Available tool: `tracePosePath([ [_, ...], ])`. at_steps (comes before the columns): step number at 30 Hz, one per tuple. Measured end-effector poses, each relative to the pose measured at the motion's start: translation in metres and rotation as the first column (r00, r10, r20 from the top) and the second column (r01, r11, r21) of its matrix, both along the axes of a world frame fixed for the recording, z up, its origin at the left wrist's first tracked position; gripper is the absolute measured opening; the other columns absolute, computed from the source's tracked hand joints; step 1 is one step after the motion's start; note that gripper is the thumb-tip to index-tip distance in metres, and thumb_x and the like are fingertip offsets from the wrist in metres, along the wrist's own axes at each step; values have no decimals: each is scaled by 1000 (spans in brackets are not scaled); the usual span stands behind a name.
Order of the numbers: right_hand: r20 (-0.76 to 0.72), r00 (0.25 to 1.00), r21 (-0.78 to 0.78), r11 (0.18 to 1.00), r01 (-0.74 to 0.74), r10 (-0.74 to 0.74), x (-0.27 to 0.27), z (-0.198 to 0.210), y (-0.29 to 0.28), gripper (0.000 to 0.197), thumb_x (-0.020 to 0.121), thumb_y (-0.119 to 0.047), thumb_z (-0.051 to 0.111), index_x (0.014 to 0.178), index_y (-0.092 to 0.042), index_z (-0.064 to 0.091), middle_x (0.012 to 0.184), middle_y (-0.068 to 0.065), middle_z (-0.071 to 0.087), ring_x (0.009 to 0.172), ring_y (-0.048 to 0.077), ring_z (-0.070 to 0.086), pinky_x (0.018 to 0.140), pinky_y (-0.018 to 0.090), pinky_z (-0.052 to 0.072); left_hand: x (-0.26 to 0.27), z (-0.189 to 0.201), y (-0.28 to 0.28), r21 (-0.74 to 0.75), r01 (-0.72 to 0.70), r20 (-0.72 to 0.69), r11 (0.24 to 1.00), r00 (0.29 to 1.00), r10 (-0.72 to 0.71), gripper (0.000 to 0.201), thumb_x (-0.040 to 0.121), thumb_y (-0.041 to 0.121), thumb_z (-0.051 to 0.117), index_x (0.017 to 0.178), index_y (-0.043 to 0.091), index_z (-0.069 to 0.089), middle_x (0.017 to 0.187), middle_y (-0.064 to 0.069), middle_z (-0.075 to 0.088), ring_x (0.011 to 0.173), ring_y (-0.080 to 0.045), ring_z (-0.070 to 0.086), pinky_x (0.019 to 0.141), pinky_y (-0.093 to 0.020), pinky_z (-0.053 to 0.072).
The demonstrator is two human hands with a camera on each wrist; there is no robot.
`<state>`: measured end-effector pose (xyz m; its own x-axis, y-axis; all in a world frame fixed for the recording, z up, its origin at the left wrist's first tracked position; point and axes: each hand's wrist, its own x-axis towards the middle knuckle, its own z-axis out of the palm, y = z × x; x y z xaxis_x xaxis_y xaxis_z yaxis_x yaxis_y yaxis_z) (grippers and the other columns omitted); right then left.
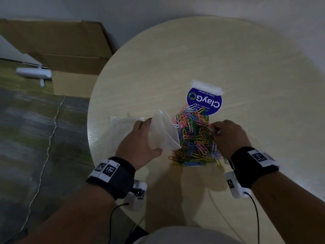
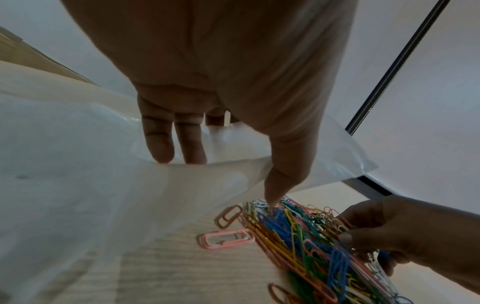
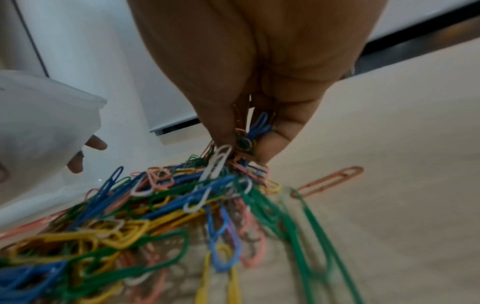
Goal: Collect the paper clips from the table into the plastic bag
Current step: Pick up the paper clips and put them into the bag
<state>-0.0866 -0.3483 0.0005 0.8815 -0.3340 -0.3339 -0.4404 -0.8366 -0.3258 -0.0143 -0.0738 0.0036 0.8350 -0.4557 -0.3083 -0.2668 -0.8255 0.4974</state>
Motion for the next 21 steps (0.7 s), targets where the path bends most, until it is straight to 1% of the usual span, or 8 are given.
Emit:
tracePosePath([
  [5, 153, 986, 10, 998, -67, 65, -3, 34, -1, 17, 88, -29, 60, 99, -20, 71, 79, 2, 50, 79, 29, 56, 65, 30, 36, 1, 0, -2, 13, -22, 38, 1000, 999, 21, 101, 70, 56, 77, 150, 26, 23, 139, 0, 39, 112, -25, 57, 83, -38, 52],
  [7, 225, 971, 57, 994, -92, 77, -2, 52, 7, 14, 85, -32, 64, 92, -24, 72, 78, 1, 56, 77, 25, 57, 65, 31, 40, 0, 1, -4, 29, -19, 50, 999, 999, 17, 100, 71, 57, 75, 150, 26, 22, 140, 0, 38, 113, -25, 56, 82, -39, 53],
  [10, 317, 947, 188, 975, -121, 56, 4, 73, 26, 12, 82, -32, 68, 86, -22, 73, 77, 2, 67, 73, 20, 61, 66, 35, 48, -1, 3, -10, 34, -25, 50, 999, 998, 24, 98, 71, 56, 74, 149, 26, 23, 135, 1, 38, 111, -24, 56, 80, -39, 53],
  [12, 336, 939, 241, 957, -161, 73, 9, 78, 37, 12, 82, -32, 69, 86, -22, 72, 72, -3, 68, 70, 15, 61, 64, 32, 47, -1, 5, -14, 22, -22, 47, 1000, 999, 21, 96, 70, 51, 76, 147, 25, 25, 130, 1, 39, 108, -25, 57, 78, -38, 52],
  [15, 313, 934, 236, 938, -252, 173, 18, 74, 50, 11, 82, -28, 68, 74, -22, 65, 65, -5, 62, 64, 14, 55, 58, 31, 39, -3, 7, -18, 4, 1, 41, 1000, 999, -1, 94, 72, 47, 76, 147, 23, 25, 130, 0, 39, 105, -26, 57, 74, -35, 48],
  [17, 288, 936, 213, 940, -268, 202, 23, 69, 55, 7, 80, -27, 68, 82, -20, 66, 76, -1, 68, 73, 20, 59, 63, 33, 43, -4, 7, -19, -20, 13, 45, 1000, 999, -12, 92, 71, 45, 76, 146, 23, 27, 130, 0, 39, 102, -25, 57, 74, -33, 46],
  [19, 273, 947, 253, 938, -238, 167, 26, 67, 59, 19, 77, -24, 69, 95, -21, 62, 87, 1, 71, 81, 22, 62, 70, 35, 49, -6, 7, -20, -58, 17, 44, 998, 999, -14, 89, 70, 42, 77, 143, 23, 30, 127, 0, 41, 97, -25, 58, 73, -33, 46],
  [21, 273, 948, 270, 933, -238, 163, 28, 65, 63, 25, 75, -22, 70, 97, -21, 57, 88, 1, 71, 82, 22, 63, 72, 36, 51, -7, 6, -21, -90, 22, 37, 996, 999, -19, 86, 71, 39, 78, 142, 22, 33, 125, -1, 43, 90, -24, 59, 71, -32, 45],
])
